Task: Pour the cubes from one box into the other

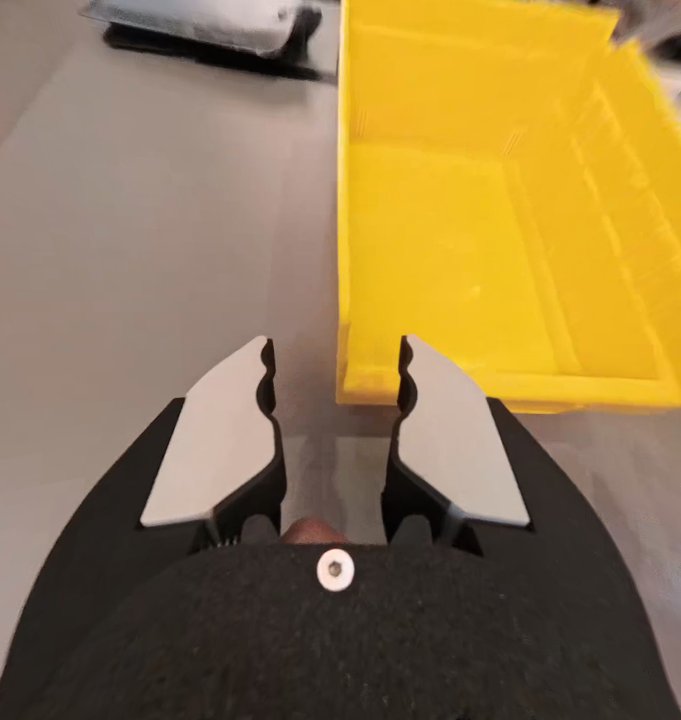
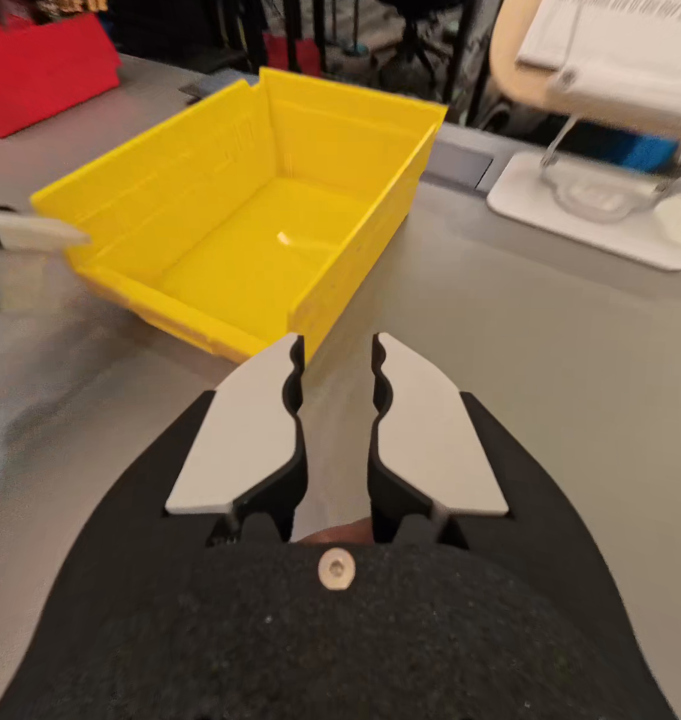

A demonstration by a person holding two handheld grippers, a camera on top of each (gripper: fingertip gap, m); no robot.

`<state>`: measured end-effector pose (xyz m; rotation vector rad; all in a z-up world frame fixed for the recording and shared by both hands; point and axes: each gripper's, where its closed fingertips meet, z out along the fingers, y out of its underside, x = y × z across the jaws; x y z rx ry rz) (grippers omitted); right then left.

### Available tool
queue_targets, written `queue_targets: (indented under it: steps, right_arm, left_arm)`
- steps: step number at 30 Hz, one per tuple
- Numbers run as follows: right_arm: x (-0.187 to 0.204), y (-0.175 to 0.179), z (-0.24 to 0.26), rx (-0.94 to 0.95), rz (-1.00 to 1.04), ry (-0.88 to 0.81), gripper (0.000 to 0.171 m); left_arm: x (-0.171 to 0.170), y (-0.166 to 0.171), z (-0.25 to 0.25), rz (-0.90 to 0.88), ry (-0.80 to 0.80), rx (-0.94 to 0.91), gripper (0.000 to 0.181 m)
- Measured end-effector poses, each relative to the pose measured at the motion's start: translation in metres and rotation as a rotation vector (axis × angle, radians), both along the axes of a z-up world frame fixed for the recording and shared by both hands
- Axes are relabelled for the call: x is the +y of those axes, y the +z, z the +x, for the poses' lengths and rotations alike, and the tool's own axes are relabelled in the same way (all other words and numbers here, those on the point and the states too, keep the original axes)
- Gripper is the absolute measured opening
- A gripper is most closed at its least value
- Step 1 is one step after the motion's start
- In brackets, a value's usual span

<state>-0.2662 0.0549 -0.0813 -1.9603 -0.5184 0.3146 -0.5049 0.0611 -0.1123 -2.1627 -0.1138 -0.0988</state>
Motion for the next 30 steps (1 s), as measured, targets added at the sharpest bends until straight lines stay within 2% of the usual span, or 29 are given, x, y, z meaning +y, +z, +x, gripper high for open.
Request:
queue_targets:
  steps: [3,6,10,12,14,16,18,23,30]
  right_arm:
    - [-0.028,0.026,0.064,0.007,0.020,0.085,0.033]
    - [-0.038,0.030,0.156,0.106,-0.056,0.011,0.044]
    - [-0.048,0.010,0.329,0.066,0.003,-0.325,0.044]
    - [-0.067,-0.008,0.406,0.044,0.005,-0.485,0.045]
    - [-0.092,-0.034,0.459,0.048,-0.025,-0.586,0.045]
    - [-0.104,-0.051,0.486,0.049,-0.082,-0.628,0.047]
    - [-0.105,-0.048,0.498,0.051,-0.072,-0.649,0.047]
    - [-0.101,-0.043,0.487,0.096,-0.038,-0.617,0.046]
    - [-0.101,-0.042,0.486,0.050,-0.024,-0.624,0.047]
  left_arm:
    - [-0.025,0.041,0.007,0.116,0.075,-0.097,0.061]
    - [-0.040,0.053,0.044,0.163,0.055,-0.201,0.060]
    - [-0.057,0.027,0.108,0.105,-0.095,-0.248,0.057]
    - [-0.067,0.012,0.121,0.107,-0.099,-0.182,0.056]
    - [-0.071,-0.003,0.125,0.138,-0.078,-0.085,0.049]
    - [-0.069,-0.017,0.130,0.095,-0.081,-0.036,0.050]
    - [-0.066,-0.017,0.134,0.093,-0.093,-0.035,0.053]
    - [-0.065,-0.019,0.131,0.099,-0.074,-0.025,0.051]
    - [-0.067,-0.021,0.126,0.090,-0.067,-0.015,0.050]
